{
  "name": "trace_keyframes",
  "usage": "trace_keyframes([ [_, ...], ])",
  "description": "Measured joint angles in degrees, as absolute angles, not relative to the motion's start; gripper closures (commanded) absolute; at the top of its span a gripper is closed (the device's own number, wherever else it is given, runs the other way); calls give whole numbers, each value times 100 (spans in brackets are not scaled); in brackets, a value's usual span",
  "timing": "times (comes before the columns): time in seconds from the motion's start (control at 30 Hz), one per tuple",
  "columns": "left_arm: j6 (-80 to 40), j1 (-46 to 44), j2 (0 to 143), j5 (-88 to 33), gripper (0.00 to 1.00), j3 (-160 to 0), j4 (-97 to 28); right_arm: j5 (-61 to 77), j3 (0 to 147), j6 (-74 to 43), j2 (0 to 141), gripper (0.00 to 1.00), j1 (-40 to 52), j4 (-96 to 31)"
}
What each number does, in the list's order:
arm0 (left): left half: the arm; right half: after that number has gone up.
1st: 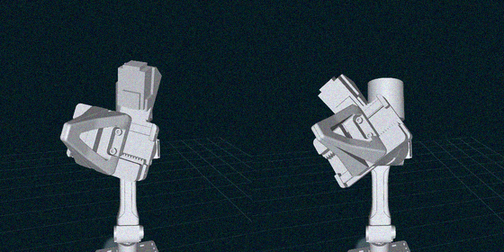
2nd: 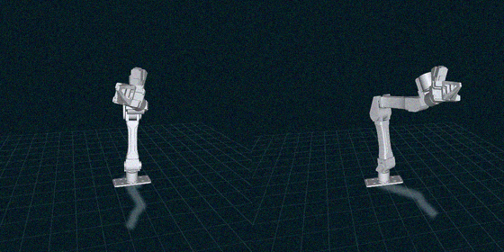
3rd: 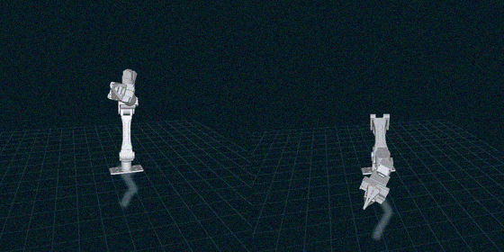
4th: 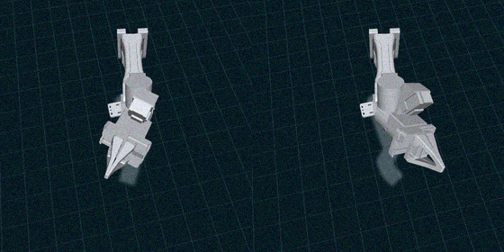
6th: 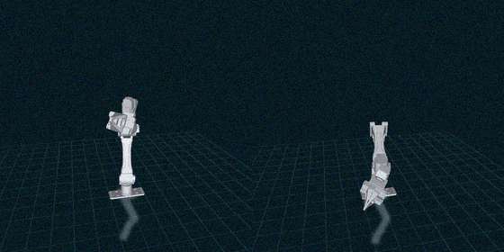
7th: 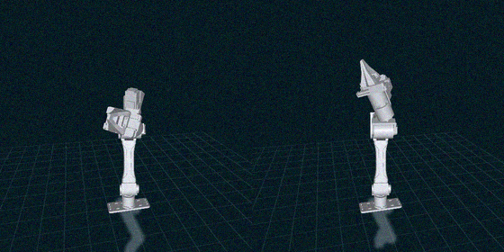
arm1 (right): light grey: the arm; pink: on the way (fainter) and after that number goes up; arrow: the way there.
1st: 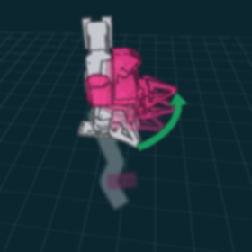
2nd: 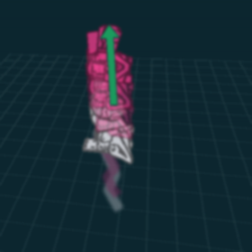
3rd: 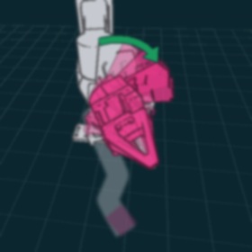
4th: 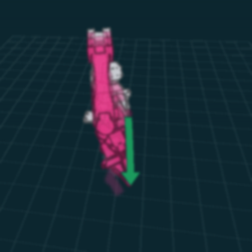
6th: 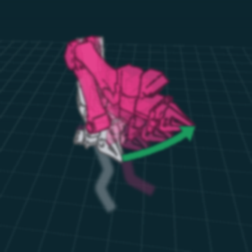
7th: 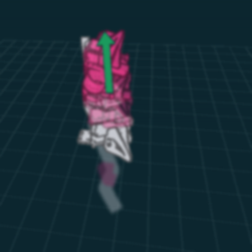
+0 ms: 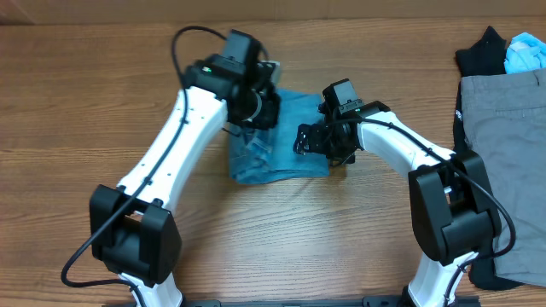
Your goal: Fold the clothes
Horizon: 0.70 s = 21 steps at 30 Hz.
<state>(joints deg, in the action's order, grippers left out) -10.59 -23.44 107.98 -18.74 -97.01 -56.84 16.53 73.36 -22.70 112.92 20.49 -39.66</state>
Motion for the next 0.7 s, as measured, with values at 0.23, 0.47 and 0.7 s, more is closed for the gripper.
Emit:
trace_keyframes([
  [0.23, -1087, -2683, 10798, -1621, 89, -9701, -5586, 1693, 7371, -2285, 11319, 0, 2027, -3977],
  [0.47, -1155, -2683, 10962, -1568, 88, -9701, -5179, 1706, 7518, -2281, 11391, 0, 2018, -4202],
  [0.7, -1194, -2692, 11544, -1863, 85, -9701, -4860, 1745, 7876, -2279, 11546, 0, 1743, -4989],
])
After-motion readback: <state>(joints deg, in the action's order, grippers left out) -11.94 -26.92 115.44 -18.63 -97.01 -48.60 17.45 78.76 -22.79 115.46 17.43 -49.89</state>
